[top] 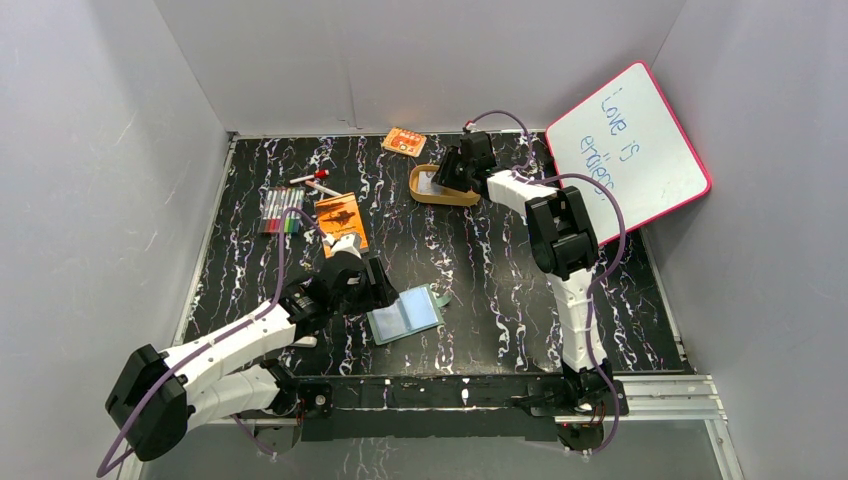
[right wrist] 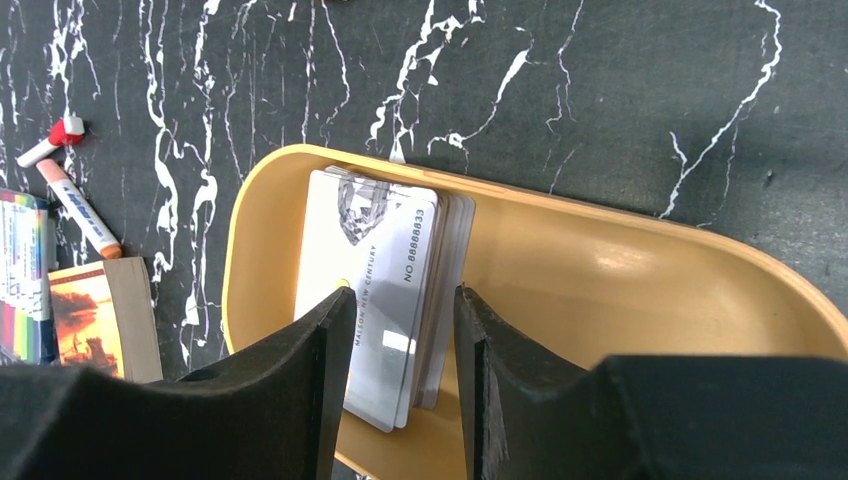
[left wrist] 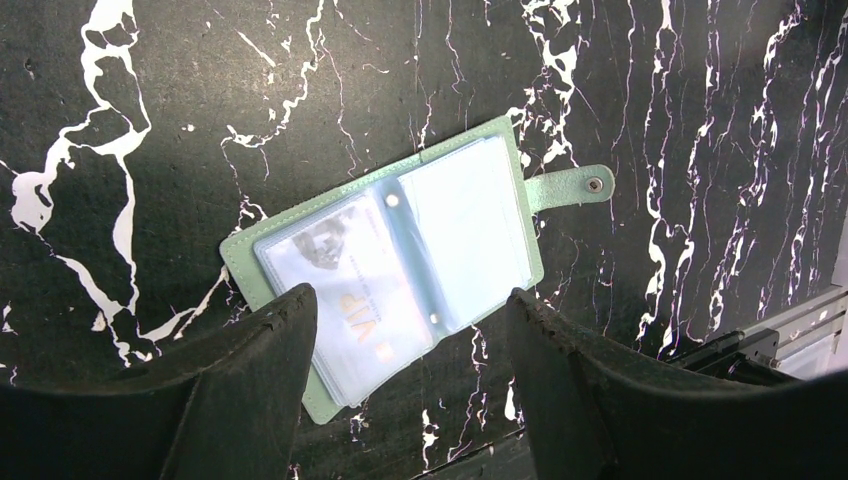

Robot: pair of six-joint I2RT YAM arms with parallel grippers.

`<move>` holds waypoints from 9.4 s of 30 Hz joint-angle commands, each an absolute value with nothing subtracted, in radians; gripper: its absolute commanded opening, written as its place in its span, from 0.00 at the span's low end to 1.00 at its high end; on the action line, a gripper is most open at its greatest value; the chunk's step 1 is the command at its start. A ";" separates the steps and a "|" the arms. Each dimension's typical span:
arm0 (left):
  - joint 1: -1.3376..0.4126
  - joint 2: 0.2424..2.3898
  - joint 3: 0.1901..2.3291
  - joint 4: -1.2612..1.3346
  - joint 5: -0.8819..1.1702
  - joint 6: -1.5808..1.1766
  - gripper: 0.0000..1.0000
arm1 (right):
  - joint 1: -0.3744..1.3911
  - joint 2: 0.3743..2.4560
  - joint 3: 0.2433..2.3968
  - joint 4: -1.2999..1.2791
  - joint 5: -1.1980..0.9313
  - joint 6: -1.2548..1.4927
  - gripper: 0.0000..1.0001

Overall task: Put the credit cards into the card holder
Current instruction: Pick up the credit card from the storage box, then insert the credit card into the card holder.

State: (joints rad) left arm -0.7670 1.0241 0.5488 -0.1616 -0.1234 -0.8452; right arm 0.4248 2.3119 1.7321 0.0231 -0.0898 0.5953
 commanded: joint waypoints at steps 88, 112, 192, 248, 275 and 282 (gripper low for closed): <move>-0.759 0.832 0.606 -0.316 -0.217 -0.896 0.65 | 0.336 1.782 1.417 0.038 -0.226 1.193 0.00; -0.759 0.639 0.486 -0.390 -0.198 -0.973 0.68 | 0.663 1.258 1.049 -0.192 -0.550 0.372 0.00; -0.675 1.183 0.368 0.027 0.030 -0.887 0.19 | 0.699 1.531 0.518 0.458 -0.403 0.959 0.00; -0.676 1.196 0.333 0.080 0.087 -0.913 0.00 | 0.805 1.536 0.386 0.647 -0.167 1.181 0.00; -0.676 1.175 0.316 0.091 0.095 -0.920 0.00 | 0.903 1.651 0.475 0.685 -0.193 1.183 0.00; -0.676 1.163 0.316 0.080 0.084 -0.920 0.00 | 0.904 1.605 0.471 0.631 -0.191 1.170 0.18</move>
